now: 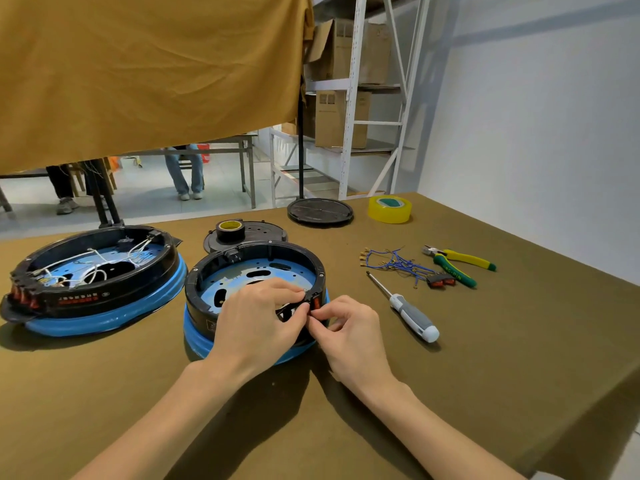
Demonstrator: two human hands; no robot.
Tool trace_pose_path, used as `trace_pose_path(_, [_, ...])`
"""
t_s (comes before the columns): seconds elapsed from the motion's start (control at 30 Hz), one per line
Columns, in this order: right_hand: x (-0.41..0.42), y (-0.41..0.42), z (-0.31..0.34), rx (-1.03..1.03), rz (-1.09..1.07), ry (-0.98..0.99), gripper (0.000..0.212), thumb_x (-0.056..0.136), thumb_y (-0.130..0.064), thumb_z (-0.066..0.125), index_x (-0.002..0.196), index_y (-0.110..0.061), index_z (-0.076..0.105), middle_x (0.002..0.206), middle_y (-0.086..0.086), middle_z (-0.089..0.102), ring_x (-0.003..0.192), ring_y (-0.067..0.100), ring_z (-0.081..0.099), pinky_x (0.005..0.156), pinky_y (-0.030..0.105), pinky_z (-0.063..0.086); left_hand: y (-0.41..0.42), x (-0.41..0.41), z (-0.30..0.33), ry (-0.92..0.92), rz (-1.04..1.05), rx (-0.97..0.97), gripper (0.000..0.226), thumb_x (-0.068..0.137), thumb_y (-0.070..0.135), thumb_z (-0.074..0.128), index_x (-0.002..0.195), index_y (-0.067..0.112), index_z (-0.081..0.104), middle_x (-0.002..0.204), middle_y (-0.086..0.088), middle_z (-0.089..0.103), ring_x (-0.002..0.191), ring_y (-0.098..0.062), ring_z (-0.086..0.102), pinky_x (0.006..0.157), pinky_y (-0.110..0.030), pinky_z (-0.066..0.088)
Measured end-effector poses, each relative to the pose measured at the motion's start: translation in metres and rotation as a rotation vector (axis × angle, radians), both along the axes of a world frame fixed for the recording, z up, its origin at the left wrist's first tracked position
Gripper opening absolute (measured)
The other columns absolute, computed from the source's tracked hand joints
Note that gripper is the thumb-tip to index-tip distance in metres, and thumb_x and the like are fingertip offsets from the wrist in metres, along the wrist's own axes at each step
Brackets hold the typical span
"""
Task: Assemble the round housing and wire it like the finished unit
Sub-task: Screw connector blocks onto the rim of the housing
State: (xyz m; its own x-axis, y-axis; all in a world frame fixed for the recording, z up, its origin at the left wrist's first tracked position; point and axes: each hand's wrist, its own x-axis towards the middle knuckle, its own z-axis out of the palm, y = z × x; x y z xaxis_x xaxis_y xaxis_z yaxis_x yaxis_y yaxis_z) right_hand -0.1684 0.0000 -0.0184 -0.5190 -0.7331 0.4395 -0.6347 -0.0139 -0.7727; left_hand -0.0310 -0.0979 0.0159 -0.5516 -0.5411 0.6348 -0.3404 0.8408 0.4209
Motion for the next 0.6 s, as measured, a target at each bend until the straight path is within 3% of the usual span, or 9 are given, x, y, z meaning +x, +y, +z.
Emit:
trace_pose_path(0.3, [-0.006,0.007,0.008,-0.004,0.065,0.08,0.014,0.091,-0.033,0.074,0.103,-0.028,0.08,0.096,-0.016,0.068,0.082,0.005,0.067,0.071,0.028,0.06,0.003,-0.002,-0.006,0.014,0.038,-0.06,0.022,0.084,0.035,0.078,0.104,0.025,0.081,0.101,0.012,0.078,0.091,0.0,0.069,0.08,-0.016,0.054])
trace_pose_path(0.43, [-0.054,0.005,0.03,-0.108,-0.257,0.181,0.01,0.093,-0.03,0.07,0.088,-0.026,0.078,0.088,-0.014,0.068,0.077,0.007,0.064,0.068,0.032,0.054,0.001,0.001,-0.008,0.007,0.025,-0.073,0.023,0.084,0.035,0.077,0.105,0.026,0.081,0.102,0.015,0.077,0.092,0.002,0.069,0.08,-0.014,0.054])
trace_pose_path(0.53, [-0.109,0.001,0.041,0.177,-0.52,0.254,0.016,0.098,-0.028,0.061,0.106,-0.022,0.074,0.113,0.001,0.064,0.097,0.022,0.066,0.073,0.033,0.046,0.0,0.001,-0.008,-0.019,0.025,-0.094,0.023,0.085,0.035,0.078,0.106,0.026,0.081,0.103,0.015,0.077,0.093,0.001,0.069,0.08,-0.014,0.054])
trace_pose_path(0.6, [-0.136,0.0,0.036,0.439,-0.598,0.317,0.026,0.102,-0.03,0.054,0.118,-0.013,0.066,0.128,0.013,0.054,0.108,0.034,0.062,0.081,0.04,0.049,0.0,0.001,-0.009,-0.033,0.026,-0.095,0.023,0.085,0.035,0.078,0.107,0.026,0.081,0.104,0.015,0.077,0.094,0.001,0.069,0.081,-0.015,0.054])
